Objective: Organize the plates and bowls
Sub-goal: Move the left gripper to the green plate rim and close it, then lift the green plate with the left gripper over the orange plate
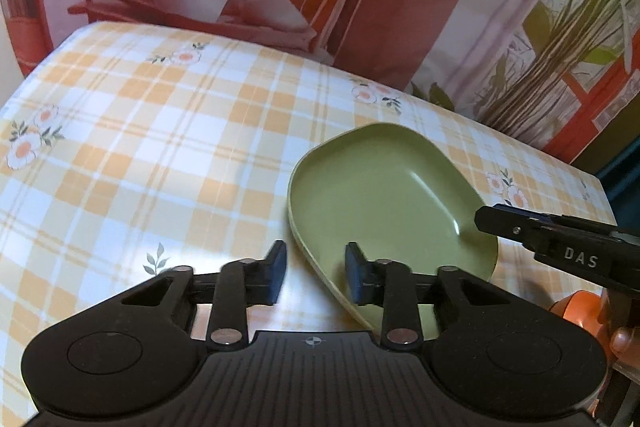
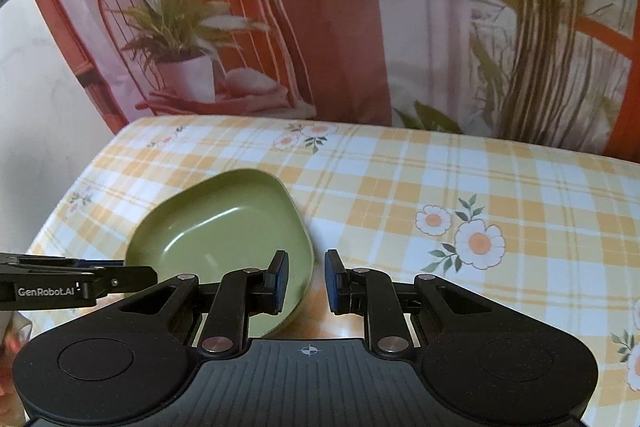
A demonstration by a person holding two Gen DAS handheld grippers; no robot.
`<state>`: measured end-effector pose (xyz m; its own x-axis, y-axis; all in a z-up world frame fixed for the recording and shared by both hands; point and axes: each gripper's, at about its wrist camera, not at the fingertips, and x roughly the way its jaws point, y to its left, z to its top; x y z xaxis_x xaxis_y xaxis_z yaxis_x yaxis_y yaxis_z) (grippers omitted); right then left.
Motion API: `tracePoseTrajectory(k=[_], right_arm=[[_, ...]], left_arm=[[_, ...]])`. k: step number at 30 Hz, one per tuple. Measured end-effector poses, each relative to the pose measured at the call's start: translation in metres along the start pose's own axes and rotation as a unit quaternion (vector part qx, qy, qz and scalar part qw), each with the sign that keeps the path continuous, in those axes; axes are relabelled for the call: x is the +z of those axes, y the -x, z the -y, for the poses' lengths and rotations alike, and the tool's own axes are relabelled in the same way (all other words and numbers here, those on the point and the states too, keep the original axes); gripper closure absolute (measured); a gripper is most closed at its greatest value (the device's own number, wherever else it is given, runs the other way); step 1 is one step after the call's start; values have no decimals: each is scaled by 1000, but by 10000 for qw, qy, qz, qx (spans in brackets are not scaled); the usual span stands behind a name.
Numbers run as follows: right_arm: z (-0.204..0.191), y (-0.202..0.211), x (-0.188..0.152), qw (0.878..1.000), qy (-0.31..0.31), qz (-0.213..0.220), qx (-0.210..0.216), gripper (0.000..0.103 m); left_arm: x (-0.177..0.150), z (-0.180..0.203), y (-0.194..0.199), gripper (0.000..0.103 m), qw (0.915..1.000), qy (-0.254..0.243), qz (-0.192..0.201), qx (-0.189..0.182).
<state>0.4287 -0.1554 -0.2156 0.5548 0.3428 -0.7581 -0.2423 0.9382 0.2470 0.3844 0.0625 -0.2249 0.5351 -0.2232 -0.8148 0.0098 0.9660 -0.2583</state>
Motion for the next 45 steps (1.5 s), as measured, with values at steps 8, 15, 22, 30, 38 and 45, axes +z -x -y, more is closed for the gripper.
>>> tracePoseTrajectory(k=[8,15,22,30,38,45], right_arm=[[1,-12,-2,9999,24,-142,-8,93],[4,6,1,9999,-74,97,57,95],[5,36,7,9989,-177,411,125,95],[5,75,2,9965,-272,777,177,95],[16,112,-13,9921,-479,1159,90,95],[31,151,-34,9881,-653,1394,26,94]], left_arm=[[-2,-2,-2,85,9998,143,55,-120],[8,3,2,86,9997,98,193,-128],[15,17,25,86,9989,-24,433,-195],[15,35,51,86,9971,-201,684,-248],[11,67,78,86,9929,-472,1016,-389],[4,100,94,86,9894,-848,1072,-487]])
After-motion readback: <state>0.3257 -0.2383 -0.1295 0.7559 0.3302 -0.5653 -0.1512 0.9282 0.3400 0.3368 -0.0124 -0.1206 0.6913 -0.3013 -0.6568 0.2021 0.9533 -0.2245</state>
